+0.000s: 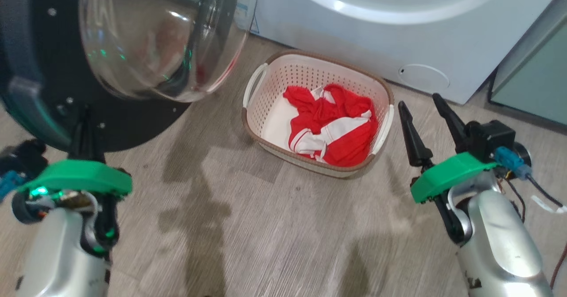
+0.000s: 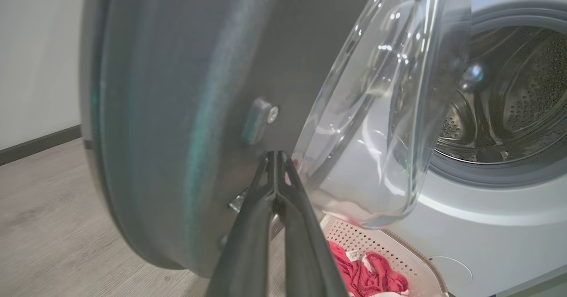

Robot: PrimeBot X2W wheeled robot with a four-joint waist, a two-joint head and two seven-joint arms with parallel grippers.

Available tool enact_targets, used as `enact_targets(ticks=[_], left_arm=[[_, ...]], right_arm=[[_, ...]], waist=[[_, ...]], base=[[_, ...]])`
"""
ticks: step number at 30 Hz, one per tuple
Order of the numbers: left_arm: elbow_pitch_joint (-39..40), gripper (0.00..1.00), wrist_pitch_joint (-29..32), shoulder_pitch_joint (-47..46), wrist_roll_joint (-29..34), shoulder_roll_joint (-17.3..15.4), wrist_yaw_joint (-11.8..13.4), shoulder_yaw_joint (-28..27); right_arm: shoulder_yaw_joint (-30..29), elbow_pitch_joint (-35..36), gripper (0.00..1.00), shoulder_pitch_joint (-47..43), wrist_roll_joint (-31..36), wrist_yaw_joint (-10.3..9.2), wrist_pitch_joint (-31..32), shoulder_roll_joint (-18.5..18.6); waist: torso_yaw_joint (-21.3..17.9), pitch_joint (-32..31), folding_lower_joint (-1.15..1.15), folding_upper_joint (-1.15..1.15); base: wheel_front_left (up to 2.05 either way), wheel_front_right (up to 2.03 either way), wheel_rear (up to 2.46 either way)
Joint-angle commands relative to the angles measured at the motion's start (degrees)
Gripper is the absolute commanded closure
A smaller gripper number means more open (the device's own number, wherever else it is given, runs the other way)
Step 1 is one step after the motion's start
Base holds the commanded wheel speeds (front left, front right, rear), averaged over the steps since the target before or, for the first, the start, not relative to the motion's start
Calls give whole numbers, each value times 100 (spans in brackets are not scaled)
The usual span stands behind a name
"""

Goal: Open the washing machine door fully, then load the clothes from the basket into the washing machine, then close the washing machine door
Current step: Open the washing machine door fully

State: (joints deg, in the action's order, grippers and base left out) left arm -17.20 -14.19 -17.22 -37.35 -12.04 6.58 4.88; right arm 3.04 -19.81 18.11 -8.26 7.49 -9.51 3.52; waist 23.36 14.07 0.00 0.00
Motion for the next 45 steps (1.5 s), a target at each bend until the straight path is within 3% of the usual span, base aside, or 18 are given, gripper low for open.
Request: enact_targets(ticks=[1,12,25,41,42,43,45], left_arm=[[130,100,-57,-291,-58,-232,-36,-301],[-877,100,-79,-1214,52,-225,-497,-1356],[-1687,100,-80,-1772,779,-132,-988,-2425],[-318,100,-81,-302,1839,674,-1232,-2571],[-207,93,-81,-180,1865,707,-1242,-2523],[-121,68,-81,-53,1888,735,-1251,-2451],[87,0,-72,163,1908,778,-1262,-2323]], right_arm=[[118,223,0,233,49,0,27,-64],[164,510,0,484,272,0,241,-64],[177,549,0,581,284,0,283,-64],[50,330,0,331,45,0,27,-64],[23,321,0,305,35,0,6,-64],[0,310,0,276,19,0,-13,-64],[-40,299,0,226,-3,0,-47,-64]], waist=[[18,84,0,0],[29,576,0,0],[-54,673,0,0],[-66,159,0,0],[-72,115,0,0],[-84,69,0,0],[-120,0,0,0]], base=[[0,0,0],[0,0,0],[0,0,0],[0,0,0],[0,0,0],[0,0,0],[0,0,0]])
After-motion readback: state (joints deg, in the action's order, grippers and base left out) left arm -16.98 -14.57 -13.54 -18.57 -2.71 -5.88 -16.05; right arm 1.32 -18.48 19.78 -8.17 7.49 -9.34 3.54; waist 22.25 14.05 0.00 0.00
